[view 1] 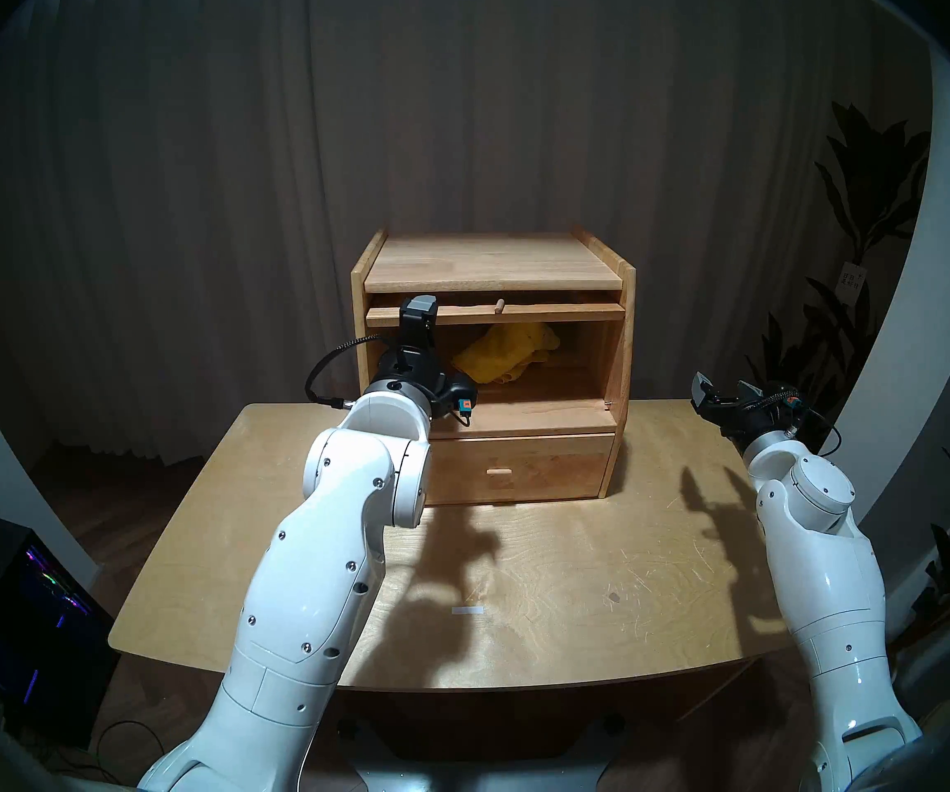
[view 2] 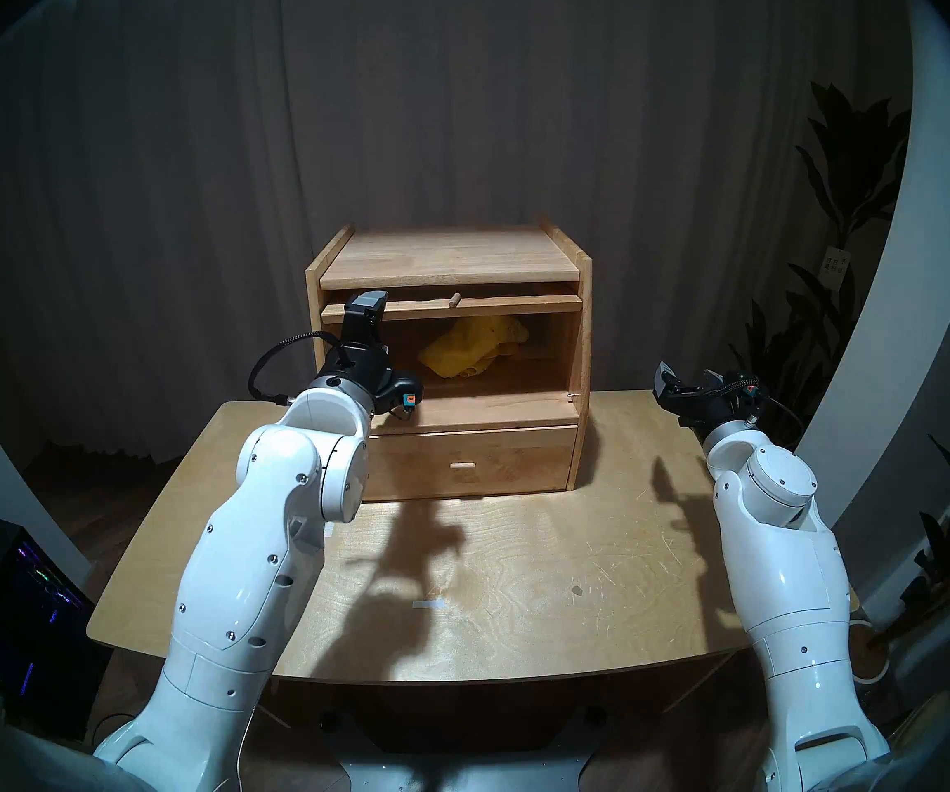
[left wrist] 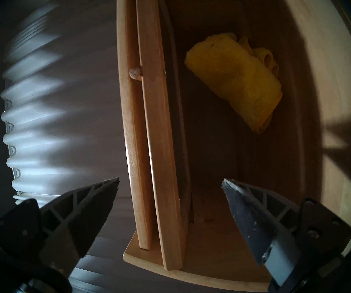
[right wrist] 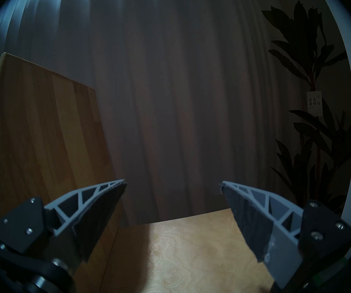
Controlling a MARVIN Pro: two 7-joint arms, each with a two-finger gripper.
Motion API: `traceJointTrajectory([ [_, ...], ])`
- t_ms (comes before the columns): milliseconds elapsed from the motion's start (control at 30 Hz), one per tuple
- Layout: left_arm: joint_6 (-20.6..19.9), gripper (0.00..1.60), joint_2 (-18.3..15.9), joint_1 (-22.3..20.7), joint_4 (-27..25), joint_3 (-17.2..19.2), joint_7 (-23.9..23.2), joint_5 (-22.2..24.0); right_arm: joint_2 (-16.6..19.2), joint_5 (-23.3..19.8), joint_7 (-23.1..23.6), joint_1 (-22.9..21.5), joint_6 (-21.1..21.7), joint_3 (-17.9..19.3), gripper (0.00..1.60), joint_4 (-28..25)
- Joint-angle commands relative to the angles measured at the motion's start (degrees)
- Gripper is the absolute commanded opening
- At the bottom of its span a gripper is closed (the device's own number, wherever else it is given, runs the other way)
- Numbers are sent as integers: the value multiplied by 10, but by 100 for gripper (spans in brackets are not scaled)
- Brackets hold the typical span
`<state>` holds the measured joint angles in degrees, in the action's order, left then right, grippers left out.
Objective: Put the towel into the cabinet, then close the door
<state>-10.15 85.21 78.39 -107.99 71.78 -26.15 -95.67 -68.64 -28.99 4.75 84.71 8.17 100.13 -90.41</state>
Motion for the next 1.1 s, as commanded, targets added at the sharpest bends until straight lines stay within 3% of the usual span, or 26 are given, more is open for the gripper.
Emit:
traceJointTrajectory([
  [0, 9, 160, 45, -63, 31, 5, -22, -39, 0, 3, -2, -8, -8, 1, 160, -12],
  [567, 32, 160, 117, -148, 115, 36, -94, -104, -3, 10, -5, -8, -15, 1, 160, -14],
  [600, 30, 51, 123, -149, 117, 39, -98, -103, -3, 11, -5, -8, -16, 1, 160, -14],
  [633, 31, 0, 126, -148, 116, 40, -102, -106, -4, 11, -6, -7, -17, 1, 160, -14],
  [800, 25, 0, 132, -173, 130, 38, -129, -95, -6, 14, -9, -7, -22, 1, 160, -16],
  [967, 38, 0, 123, -130, 64, 26, -148, -100, -7, 16, -12, -6, -24, 1, 160, -16],
  [1067, 37, 0, 120, -121, 51, 23, -147, -103, -7, 16, -12, -7, -24, 1, 160, -16],
])
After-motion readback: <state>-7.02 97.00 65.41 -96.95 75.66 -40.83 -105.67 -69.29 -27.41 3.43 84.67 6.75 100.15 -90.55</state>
